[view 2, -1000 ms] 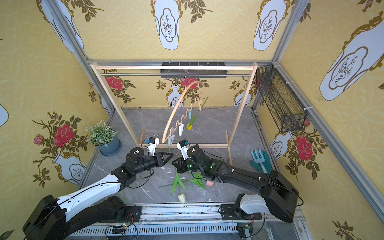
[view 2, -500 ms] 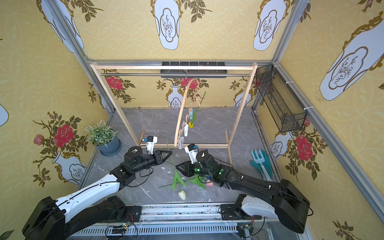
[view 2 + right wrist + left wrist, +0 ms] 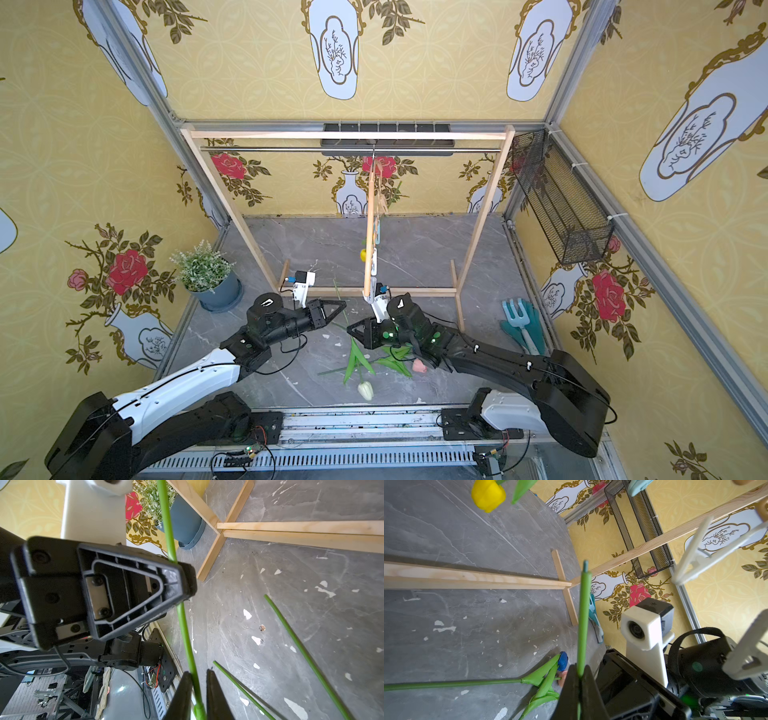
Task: Dry the flowers on a clothes hanger
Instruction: Pick up the flower at the center of the board.
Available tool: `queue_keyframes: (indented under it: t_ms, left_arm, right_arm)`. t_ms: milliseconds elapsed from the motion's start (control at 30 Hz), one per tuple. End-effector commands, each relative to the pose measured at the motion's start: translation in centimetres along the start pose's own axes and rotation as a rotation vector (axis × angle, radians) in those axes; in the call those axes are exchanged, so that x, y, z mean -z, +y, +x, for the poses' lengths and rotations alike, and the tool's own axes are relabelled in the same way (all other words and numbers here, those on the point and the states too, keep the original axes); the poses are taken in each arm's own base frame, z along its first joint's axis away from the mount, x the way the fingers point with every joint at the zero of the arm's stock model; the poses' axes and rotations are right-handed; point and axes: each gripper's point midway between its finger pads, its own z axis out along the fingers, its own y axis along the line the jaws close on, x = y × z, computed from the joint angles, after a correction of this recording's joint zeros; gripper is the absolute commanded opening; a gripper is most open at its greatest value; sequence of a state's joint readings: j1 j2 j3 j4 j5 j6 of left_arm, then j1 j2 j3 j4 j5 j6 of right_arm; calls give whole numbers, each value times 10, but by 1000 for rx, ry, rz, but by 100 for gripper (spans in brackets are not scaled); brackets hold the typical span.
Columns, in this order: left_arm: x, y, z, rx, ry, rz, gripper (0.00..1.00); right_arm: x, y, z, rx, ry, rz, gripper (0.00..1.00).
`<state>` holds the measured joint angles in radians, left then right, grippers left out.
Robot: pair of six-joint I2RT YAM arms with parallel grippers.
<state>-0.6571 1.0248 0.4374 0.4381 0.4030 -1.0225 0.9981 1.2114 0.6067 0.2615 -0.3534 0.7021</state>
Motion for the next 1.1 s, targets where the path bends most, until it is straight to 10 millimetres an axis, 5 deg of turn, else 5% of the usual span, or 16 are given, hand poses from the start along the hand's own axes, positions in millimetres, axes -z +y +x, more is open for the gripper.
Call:
queue_keyframes:
  t_ms: [0, 367, 400, 433, 500, 600, 867, 1067]
  left_arm:
    - [2, -5, -1, -5, -6, 27, 0]
    - [0, -7, -4, -14, -12, 28, 0]
    - [0, -6, -6, -22, -14, 17, 1]
    - [1, -5, -10, -35, -21, 5, 14]
    - [5, 0, -23, -64, -41, -42, 40]
    - [13, 4, -56, -105, -93, -88, 57]
    - [-1, -35, -136, -337, -100, -83, 68]
    - [-23, -66, -158, -498, -30, 3, 71]
  right_arm:
    - [0, 6, -12, 32, -40, -18, 11]
    - [0, 7, -11, 32, -27, -22, 0]
    - [0, 7, -11, 30, -30, -19, 0]
    - [1, 6, -11, 26, -32, -10, 0]
    - [5, -2, -9, 12, -38, 21, 0]
    - [15, -17, -5, -13, -60, 72, 0]
    - [69, -80, -12, -139, -172, 290, 0]
    - [122, -92, -67, -131, -311, 319, 0]
